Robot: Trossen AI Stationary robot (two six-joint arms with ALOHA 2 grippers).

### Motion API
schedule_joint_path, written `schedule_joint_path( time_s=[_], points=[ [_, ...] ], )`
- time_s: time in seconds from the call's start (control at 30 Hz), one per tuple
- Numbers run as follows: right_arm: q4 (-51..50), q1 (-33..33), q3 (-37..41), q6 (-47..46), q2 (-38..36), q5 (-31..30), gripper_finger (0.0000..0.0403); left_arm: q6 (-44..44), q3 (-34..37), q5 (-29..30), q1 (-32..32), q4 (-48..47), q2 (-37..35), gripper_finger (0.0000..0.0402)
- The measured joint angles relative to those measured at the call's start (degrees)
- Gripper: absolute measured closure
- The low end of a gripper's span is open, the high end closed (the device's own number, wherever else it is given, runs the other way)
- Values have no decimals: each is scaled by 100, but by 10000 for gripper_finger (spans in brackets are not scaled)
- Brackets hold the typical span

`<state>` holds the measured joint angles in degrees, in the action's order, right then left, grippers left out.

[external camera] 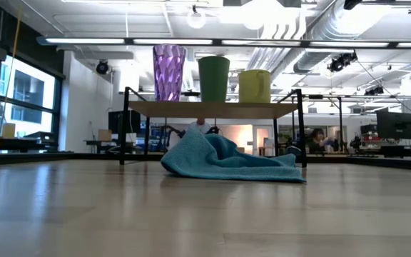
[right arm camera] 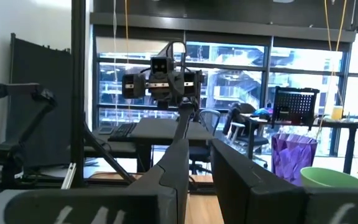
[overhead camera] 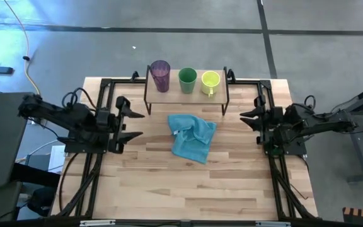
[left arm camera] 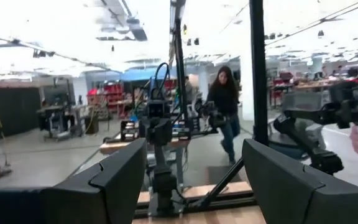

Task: Stack small to large cups/mugs on shelf
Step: Return to Home Position

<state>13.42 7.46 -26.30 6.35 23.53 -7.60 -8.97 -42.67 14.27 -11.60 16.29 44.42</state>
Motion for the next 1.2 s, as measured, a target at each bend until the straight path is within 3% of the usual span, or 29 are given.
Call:
schedule_joint_path(
  time_s=[0.13,0.47,0.77,1.03,1.2],
  points=[
    [-30,0,0,13,0,-6,346,57,219,-174,300,277,-12,147],
    [-30,0,0,-3,-2,-4,346,604,503,-1476,1446,775,-6,147],
    [-479,2,0,45,-132,-73,346,815,540,-1431,1495,-257,-5,147],
    [-1032,0,0,-112,-509,-112,346,1169,1773,-1313,1495,1029,-612,147],
    [-1521,0,0,-223,-779,-106,346,1379,2382,-1117,1497,1250,-1284,147]
  ],
)
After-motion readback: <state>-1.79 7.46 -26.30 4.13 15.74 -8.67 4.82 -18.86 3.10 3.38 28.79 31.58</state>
